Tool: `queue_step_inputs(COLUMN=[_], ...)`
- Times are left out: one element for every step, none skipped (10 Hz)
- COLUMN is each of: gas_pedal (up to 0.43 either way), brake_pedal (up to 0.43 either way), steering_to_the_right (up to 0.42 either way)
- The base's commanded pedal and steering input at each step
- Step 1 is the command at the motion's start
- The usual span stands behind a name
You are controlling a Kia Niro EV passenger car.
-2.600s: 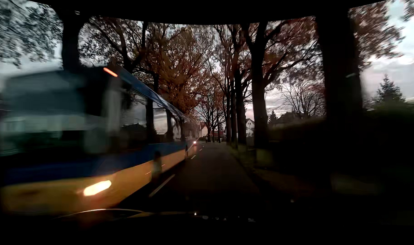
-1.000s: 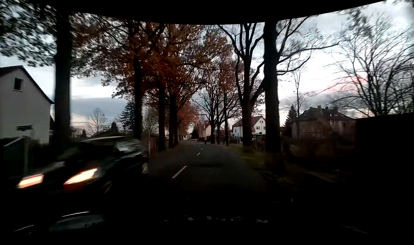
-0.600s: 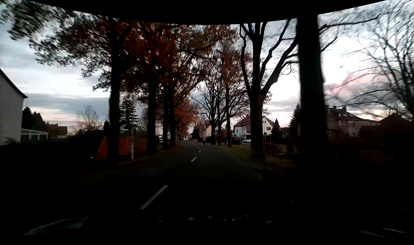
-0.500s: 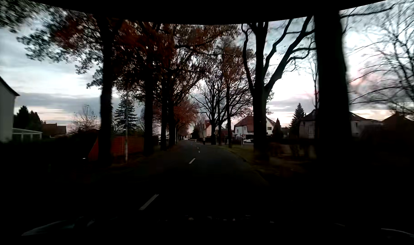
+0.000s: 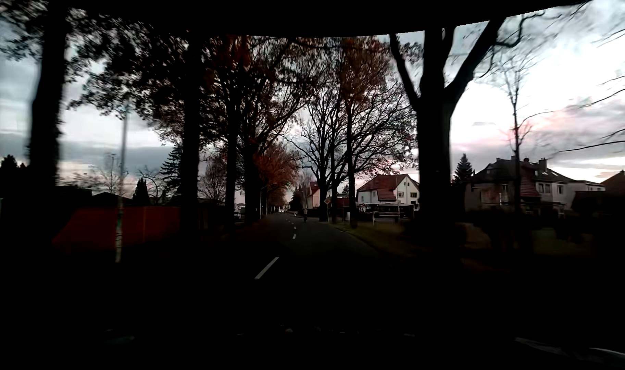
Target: Follow the waypoints while adhering to traffic rules and regulations
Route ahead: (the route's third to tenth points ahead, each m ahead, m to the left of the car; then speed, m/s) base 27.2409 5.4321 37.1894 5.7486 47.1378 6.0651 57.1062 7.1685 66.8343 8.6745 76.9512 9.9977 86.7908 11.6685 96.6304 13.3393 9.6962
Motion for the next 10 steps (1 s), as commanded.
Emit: queue_step_inputs(gas_pedal=[0.059,0.059,0.059,0.059,0.059,0.059,0.059,0.047,0.047,0.047], brake_pedal=[0.000,0.000,0.000,0.000,0.000,0.000,0.000,0.000,0.000,0.000], steering_to_the_right=[-0.008,-0.012,-0.015,-0.018,-0.019,-0.021,-0.022,-0.022,-0.022,-0.022])
